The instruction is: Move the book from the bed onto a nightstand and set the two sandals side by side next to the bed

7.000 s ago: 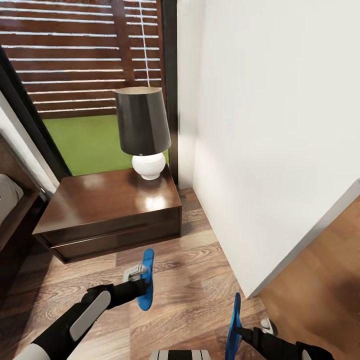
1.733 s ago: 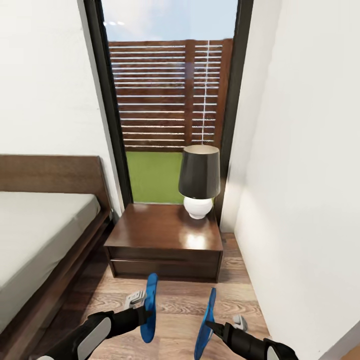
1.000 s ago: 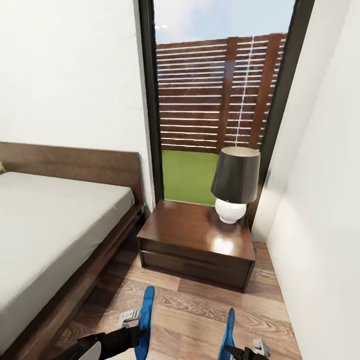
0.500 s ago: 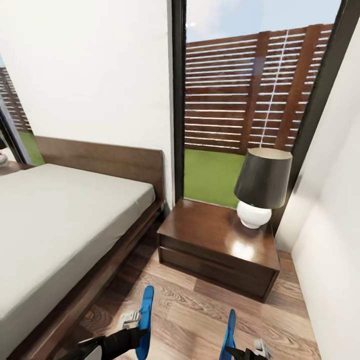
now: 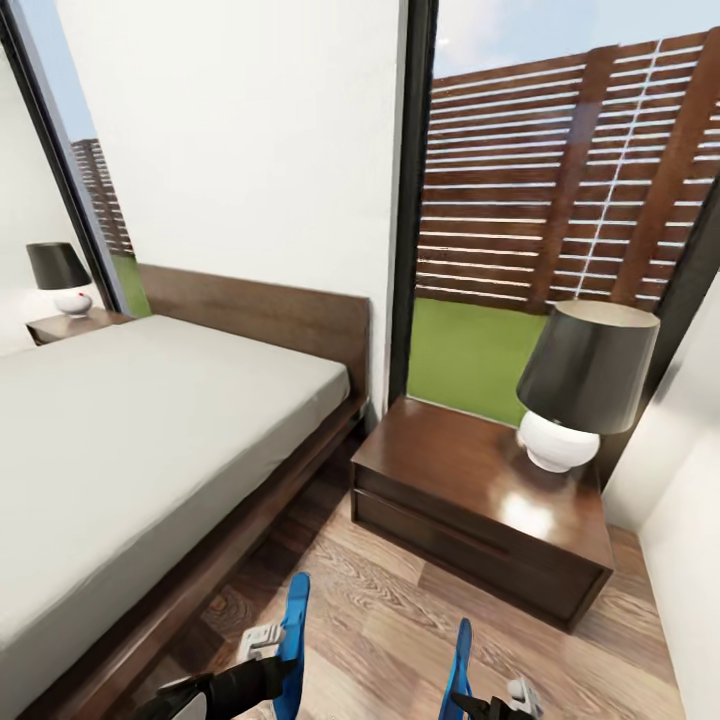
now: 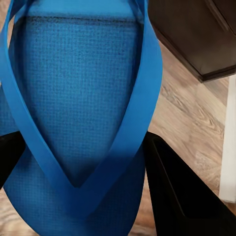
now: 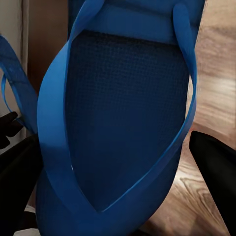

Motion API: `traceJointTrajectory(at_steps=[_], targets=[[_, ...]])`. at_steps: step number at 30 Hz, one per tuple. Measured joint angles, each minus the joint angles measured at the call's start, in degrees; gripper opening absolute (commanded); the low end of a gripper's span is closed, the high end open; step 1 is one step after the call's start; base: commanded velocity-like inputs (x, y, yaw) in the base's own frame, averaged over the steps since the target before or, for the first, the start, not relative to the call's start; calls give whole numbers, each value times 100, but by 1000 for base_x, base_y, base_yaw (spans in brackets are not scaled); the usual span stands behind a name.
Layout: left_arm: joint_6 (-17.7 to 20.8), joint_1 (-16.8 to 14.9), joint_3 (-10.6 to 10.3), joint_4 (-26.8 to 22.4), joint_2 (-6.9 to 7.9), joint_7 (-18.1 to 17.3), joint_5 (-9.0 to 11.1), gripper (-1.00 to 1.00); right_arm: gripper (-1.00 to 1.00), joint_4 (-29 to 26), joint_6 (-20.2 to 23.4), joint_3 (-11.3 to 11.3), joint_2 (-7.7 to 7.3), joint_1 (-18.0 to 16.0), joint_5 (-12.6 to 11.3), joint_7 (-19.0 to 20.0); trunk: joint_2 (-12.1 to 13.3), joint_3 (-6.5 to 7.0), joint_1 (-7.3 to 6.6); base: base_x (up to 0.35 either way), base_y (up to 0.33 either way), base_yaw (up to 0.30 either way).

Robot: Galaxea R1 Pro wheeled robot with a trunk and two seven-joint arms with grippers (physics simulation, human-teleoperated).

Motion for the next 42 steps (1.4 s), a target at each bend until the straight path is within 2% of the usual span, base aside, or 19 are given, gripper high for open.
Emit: traceJointTrajectory(at_steps=[9, 17, 23, 42], targets=[[0, -1, 0, 1, -33, 0, 0, -100, -100, 0, 0, 0, 0, 1, -9, -3, 0, -23, 0, 0, -13, 236], [4, -2, -1, 2, -111, 0, 0, -100, -100, -2, 0, 0, -1, 2, -10, -5, 0, -26, 0, 0, -116, 31], [8, -1, 0, 1, -116, 0, 0, -100, -100, -1, 0, 0, 0, 1, -10, -4, 0, -26, 0, 0, -9, 51], [9, 0, 0, 0, -116, 0, -1, -100, -100, 1, 0, 0, 0, 0, -18, 3, 0, -26, 0, 0, 0, 278]])
